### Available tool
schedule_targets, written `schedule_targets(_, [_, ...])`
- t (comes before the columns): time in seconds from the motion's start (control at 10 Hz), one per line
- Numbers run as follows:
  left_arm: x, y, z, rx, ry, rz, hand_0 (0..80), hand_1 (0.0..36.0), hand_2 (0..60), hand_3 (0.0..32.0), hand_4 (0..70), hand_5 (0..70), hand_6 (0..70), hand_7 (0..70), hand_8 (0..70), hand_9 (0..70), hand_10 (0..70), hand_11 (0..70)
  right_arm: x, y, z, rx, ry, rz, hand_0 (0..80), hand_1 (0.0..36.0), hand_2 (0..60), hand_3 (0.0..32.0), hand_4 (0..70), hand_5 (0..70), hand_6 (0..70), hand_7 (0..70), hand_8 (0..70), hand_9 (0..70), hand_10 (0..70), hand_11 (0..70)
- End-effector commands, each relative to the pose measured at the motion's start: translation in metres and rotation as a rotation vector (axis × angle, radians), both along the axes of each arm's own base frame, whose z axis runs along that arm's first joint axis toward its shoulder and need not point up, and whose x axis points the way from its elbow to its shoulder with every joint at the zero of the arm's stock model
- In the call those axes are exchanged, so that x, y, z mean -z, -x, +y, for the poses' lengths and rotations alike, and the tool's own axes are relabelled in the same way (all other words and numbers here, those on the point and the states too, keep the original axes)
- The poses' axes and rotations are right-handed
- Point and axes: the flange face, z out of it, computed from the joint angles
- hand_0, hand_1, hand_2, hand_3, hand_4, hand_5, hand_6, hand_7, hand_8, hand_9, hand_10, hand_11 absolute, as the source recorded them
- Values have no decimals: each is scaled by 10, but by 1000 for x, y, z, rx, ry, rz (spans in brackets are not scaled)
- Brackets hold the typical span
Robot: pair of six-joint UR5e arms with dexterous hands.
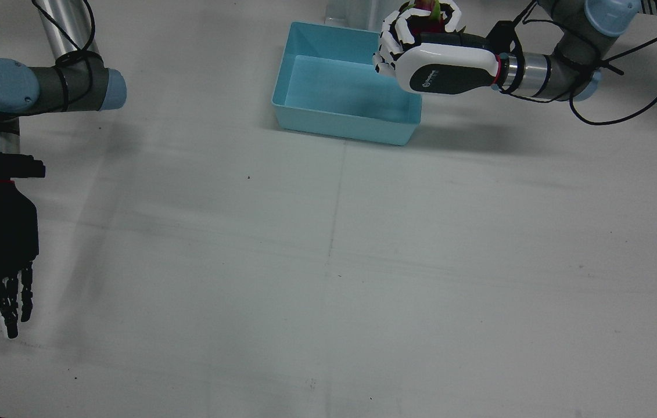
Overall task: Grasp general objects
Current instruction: 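Carry the dragon fruit with the left hand toward the teal tray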
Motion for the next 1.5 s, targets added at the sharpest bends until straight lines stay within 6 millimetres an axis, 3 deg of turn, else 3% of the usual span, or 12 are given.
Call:
schedule_targets(0.0, [41, -41, 35, -11, 2, 4, 800, 360, 600, 0, 700, 700, 632, 637, 627, 700, 700, 700, 0, 0, 0, 0, 0, 0, 0, 0, 0, 0, 0, 0, 0, 0, 0, 0, 0, 0])
schedule_targets(0.3, [68, -60, 33, -15, 4, 4, 800, 360, 600, 0, 700, 700, 589, 609, 592, 669, 700, 700, 0, 0, 0, 0, 0, 0, 0, 0, 0, 0, 0, 0, 0, 0, 0, 0, 0, 0])
schedule_targets(0.4, [69, -63, 32, -13, 7, 2, 800, 360, 600, 0, 700, 700, 529, 566, 521, 587, 700, 700, 0, 0, 0, 0, 0, 0, 0, 0, 0, 0, 0, 0, 0, 0, 0, 0, 0, 0])
schedule_targets(0.5, [66, -65, 30, -7, 14, -4, 800, 360, 600, 0, 583, 700, 304, 416, 230, 254, 524, 700, 0, 0, 0, 0, 0, 0, 0, 0, 0, 0, 0, 0, 0, 0, 0, 0, 0, 0])
schedule_targets(0.6, [63, -72, 29, -7, 14, -10, 800, 360, 600, 0, 275, 74, 109, 190, 50, 33, 370, 568, 0, 0, 0, 0, 0, 0, 0, 0, 0, 0, 0, 0, 0, 0, 0, 0, 0, 0])
schedule_targets(0.7, [67, -77, 28, -6, 11, -3, 689, 360, 600, 0, 74, 0, 2, 14, 0, 0, 152, 270, 0, 0, 0, 0, 0, 0, 0, 0, 0, 0, 0, 0, 0, 0, 0, 0, 0, 0])
schedule_targets(0.8, [69, -78, 28, -1, 5, 0, 480, 208, 281, 84, 0, 0, 0, 0, 0, 0, 4, 18, 0, 0, 0, 0, 0, 0, 0, 0, 0, 0, 0, 0, 0, 0, 0, 0, 0, 0])
schedule_targets(0.9, [70, -78, 29, -2, 4, 1, 468, 156, 144, 112, 0, 0, 0, 0, 0, 0, 0, 0, 0, 0, 0, 0, 0, 0, 0, 0, 0, 0, 0, 0, 0, 0, 0, 0, 0, 0])
schedule_targets(1.0, [70, -78, 29, -3, 3, 1, 466, 157, 164, 136, 0, 0, 0, 0, 0, 0, 0, 0, 0, 0, 0, 0, 0, 0, 0, 0, 0, 0, 0, 0, 0, 0, 0, 0, 0, 0])
schedule_targets(1.2, [70, -79, 29, -1, 4, 0, 468, 143, 91, 170, 0, 0, 0, 0, 0, 0, 0, 0, 0, 0, 0, 0, 0, 0, 0, 0, 0, 0, 0, 0, 0, 0, 0, 0, 0, 0])
schedule_targets(1.3, [70, -78, 28, -1, 4, 0, 468, 149, 108, 152, 0, 0, 0, 0, 0, 0, 0, 0, 0, 0, 0, 0, 0, 0, 0, 0, 0, 0, 0, 0, 0, 0, 0, 0, 0, 0])
schedule_targets(1.4, [68, -78, 27, 0, 4, -3, 489, 239, 346, 100, 0, 0, 0, 0, 0, 0, 0, 1, 0, 0, 0, 0, 0, 0, 0, 0, 0, 0, 0, 0, 0, 0, 0, 0, 0, 0])
